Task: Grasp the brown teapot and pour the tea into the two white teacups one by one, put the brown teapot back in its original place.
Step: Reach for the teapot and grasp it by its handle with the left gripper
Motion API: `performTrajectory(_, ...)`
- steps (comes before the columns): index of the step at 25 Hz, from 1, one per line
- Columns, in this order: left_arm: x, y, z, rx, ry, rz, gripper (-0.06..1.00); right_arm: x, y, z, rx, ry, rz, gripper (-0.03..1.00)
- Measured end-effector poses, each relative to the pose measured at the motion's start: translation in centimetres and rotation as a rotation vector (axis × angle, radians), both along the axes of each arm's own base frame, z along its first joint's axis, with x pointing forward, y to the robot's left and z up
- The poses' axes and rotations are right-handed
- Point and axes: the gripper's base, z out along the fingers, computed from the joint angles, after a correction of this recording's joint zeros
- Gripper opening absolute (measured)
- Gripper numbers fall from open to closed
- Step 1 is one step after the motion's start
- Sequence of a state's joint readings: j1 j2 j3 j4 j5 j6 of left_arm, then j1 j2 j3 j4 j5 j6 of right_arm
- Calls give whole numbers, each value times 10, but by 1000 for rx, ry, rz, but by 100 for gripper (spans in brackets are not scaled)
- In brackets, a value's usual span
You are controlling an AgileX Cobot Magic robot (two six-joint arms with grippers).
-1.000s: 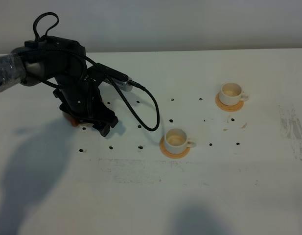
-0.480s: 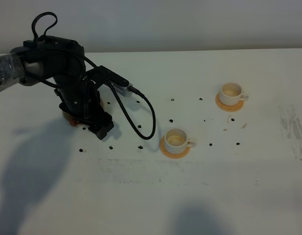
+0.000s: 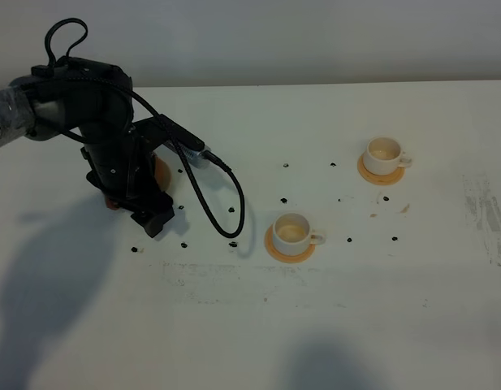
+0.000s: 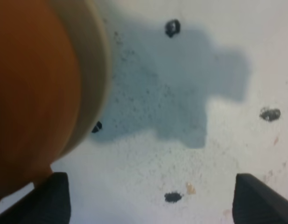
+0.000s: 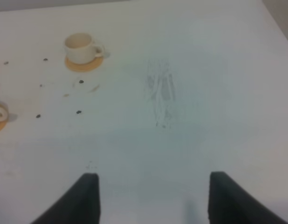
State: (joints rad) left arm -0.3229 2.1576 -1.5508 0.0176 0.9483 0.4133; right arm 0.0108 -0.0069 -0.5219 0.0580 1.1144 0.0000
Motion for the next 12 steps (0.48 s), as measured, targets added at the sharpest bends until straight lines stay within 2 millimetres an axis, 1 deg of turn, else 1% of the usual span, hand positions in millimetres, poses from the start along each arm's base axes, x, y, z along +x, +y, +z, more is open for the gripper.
performTrajectory(8,-1,6,0,9,26,-38,68,0,0,0,0,0,0,49)
performTrajectory(10,-1,4,0,12,28,-53,68,0,0,0,0,0,0,49)
performTrajectory(12,-3,0,5,7,12,-67,68,0,0,0,0,0,0,49)
